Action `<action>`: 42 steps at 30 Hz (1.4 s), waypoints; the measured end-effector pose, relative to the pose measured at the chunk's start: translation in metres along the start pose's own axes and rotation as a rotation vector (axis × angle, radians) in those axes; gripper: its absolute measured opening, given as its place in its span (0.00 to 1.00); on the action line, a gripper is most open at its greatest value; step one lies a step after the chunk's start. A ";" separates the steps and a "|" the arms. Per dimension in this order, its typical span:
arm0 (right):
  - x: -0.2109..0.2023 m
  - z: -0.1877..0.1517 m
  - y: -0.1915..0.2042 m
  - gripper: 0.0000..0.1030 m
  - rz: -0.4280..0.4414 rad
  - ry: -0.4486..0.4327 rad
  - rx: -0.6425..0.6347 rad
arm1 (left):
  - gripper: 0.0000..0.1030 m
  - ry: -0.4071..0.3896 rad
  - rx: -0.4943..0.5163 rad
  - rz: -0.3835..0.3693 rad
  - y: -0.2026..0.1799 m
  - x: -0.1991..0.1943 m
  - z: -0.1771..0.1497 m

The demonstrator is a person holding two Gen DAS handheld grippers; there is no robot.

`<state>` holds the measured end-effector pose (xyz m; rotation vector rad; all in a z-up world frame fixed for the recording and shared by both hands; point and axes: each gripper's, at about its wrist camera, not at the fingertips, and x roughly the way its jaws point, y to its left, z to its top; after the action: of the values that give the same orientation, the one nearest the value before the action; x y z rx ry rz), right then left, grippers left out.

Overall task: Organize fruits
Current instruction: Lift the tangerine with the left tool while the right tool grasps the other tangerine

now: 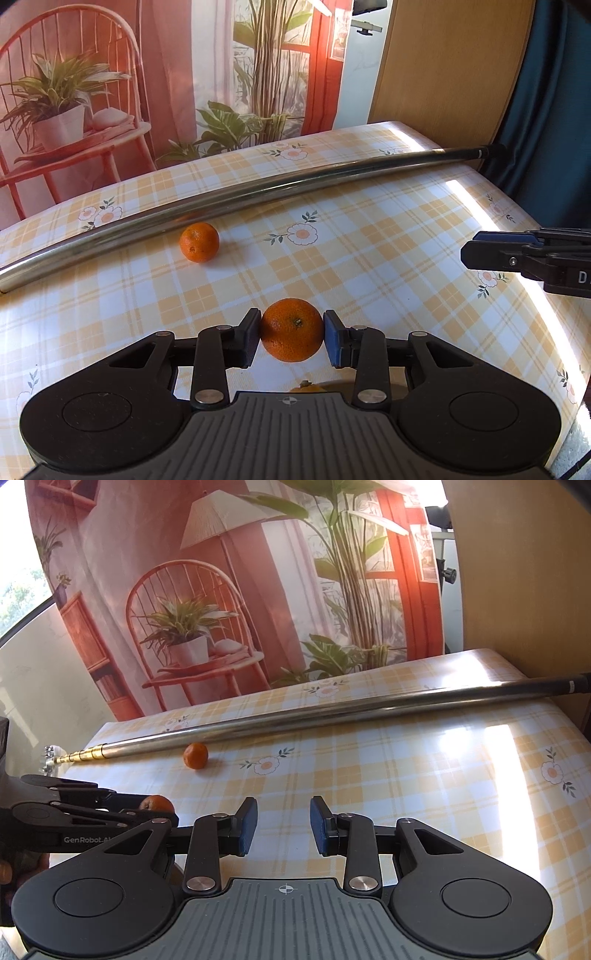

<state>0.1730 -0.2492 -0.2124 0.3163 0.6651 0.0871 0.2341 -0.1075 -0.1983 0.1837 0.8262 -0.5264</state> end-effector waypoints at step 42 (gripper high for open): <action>0.144 0.057 0.136 0.29 0.017 0.047 -0.245 | 0.37 -0.261 -0.427 0.315 0.124 -0.140 -0.067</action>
<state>0.3243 -0.1090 -0.2122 0.0839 0.6908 0.1910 0.1761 0.0746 -0.1453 -0.1460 0.6218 -0.0675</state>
